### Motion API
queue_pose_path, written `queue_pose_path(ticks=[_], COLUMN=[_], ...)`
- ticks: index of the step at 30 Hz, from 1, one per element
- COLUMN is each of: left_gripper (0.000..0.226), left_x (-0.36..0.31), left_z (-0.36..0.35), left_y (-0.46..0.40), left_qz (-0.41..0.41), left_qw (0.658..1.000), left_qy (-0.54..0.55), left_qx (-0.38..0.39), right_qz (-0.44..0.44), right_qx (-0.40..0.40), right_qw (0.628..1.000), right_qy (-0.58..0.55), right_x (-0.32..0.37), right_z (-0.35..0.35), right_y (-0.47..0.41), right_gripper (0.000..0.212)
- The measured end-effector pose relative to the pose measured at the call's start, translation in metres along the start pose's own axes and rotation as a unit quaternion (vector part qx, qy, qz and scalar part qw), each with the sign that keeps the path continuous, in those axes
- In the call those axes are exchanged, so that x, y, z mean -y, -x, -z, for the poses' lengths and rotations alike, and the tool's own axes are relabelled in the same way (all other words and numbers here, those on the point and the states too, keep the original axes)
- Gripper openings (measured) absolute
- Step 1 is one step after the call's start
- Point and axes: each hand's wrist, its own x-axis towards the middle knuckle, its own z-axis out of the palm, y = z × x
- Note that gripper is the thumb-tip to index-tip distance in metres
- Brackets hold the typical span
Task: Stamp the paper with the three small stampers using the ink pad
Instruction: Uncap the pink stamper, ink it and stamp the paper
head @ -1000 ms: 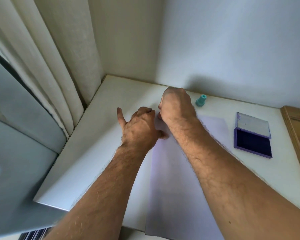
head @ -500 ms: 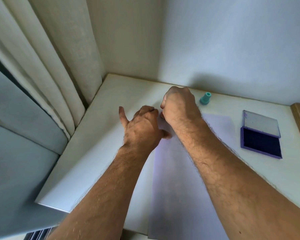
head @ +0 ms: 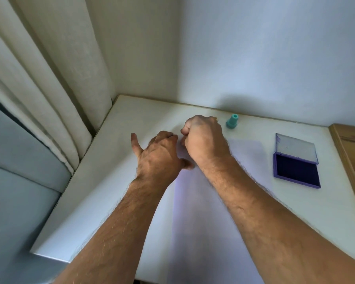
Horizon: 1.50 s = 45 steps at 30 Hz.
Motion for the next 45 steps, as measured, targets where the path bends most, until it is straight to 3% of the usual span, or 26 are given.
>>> queue_pose_path(ticks=[5,14,18,24,29,33,35,40,45], left_gripper=[0.064,0.07,0.069,0.051,0.013,0.012,0.012,0.02,0.025], left_x=[-0.002,0.001,0.007,0.013,0.009,0.003,0.0,-0.016,-0.028], left_z=[0.006,0.016,0.027,0.019,0.013,0.014,0.017,0.028,0.029], left_y=[0.003,0.006,0.002,0.005,0.001,0.001,0.001,0.004,0.007], left_qz=[0.01,0.033,0.069,0.042,0.068,0.089,0.091,0.116,0.099], left_qw=[1.0,0.997,0.993,0.997,0.995,0.993,0.988,0.953,0.909], left_qy=[-0.008,0.07,0.1,0.056,0.068,0.07,0.113,0.272,0.403], left_qx=[0.015,0.0,-0.008,-0.023,-0.028,-0.045,-0.049,-0.061,-0.051], right_qz=[-0.1,-0.218,-0.265,-0.308,-0.317,-0.312,-0.312,-0.31,-0.299], right_qx=[-0.039,-0.058,-0.061,-0.053,-0.031,-0.013,0.0,0.042,0.044], right_qw=[0.964,0.831,0.784,0.718,0.706,0.701,0.685,0.605,0.579], right_qy=[-0.242,-0.508,-0.558,-0.623,-0.632,-0.642,-0.659,-0.732,-0.757], right_x=[-0.016,-0.032,-0.039,-0.048,-0.055,-0.056,-0.054,-0.054,-0.062], right_z=[0.002,0.034,0.041,0.042,0.028,0.018,0.016,0.021,0.028], right_y=[-0.008,0.049,0.067,0.089,0.085,0.072,0.068,0.065,0.067], right_gripper=[0.021,0.025,0.02,0.017,0.016,0.015,0.015,0.015,0.015])
